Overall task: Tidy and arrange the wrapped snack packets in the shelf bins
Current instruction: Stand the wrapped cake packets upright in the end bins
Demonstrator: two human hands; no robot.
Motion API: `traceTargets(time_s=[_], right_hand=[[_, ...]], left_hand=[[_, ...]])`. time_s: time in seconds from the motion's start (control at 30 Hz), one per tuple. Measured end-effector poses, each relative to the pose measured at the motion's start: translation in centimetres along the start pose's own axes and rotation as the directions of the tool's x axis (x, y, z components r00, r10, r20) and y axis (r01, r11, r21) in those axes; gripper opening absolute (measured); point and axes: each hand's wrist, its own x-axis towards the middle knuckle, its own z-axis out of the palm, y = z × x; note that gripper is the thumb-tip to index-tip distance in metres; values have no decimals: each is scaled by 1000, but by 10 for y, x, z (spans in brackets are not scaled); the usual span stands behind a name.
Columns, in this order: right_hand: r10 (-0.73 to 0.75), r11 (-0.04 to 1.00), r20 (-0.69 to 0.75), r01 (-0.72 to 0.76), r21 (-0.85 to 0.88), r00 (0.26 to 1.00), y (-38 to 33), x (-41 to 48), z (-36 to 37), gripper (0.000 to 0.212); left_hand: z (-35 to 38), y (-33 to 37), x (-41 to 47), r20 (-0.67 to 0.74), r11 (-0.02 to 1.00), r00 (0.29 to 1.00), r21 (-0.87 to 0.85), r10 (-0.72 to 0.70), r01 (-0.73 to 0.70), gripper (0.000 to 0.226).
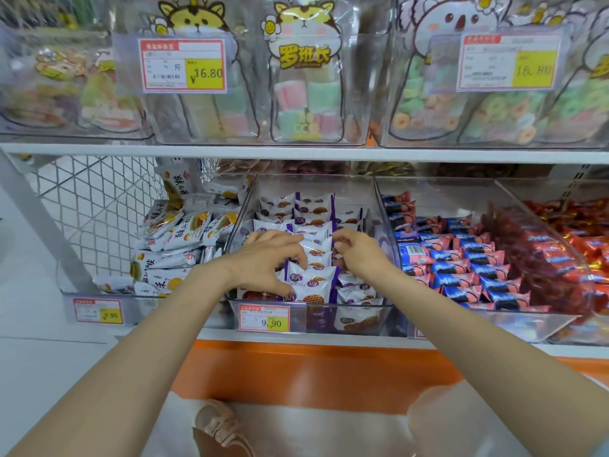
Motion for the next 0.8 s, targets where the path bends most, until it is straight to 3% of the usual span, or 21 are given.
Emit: traceTargets(time_s=[0.07, 0.17, 0.3, 0.4, 0.67, 0.8], right_hand=[[-76, 997, 0, 76, -18, 997, 3, -1, 1, 34], [-221, 957, 73, 231, -175, 972, -1, -6, -1, 35], [-119, 911, 362, 247, -330, 925, -7, -13, -12, 88], [-76, 844, 424, 284, -454, 902, -6, -15, -13, 106], [-63, 811, 424, 294, -506, 903, -2, -13, -11, 108], [-161, 879, 387, 310, -363, 908, -4, -9, -11, 99]], left_hand=[[-1, -1, 1, 6, 1000, 1000, 0, 0, 0, 44], [0, -2, 2, 8, 1000, 1000, 5, 3, -3, 43], [2, -6, 2, 7, 1000, 1000, -30, 8, -8, 42], [1, -6, 1, 6, 999, 1000, -40, 10, -10, 40], [2, -7, 1, 22, 998, 1000, -64, -14, 15, 40], [1, -5, -4, 30, 998, 999, -60, -28, 30, 48]])
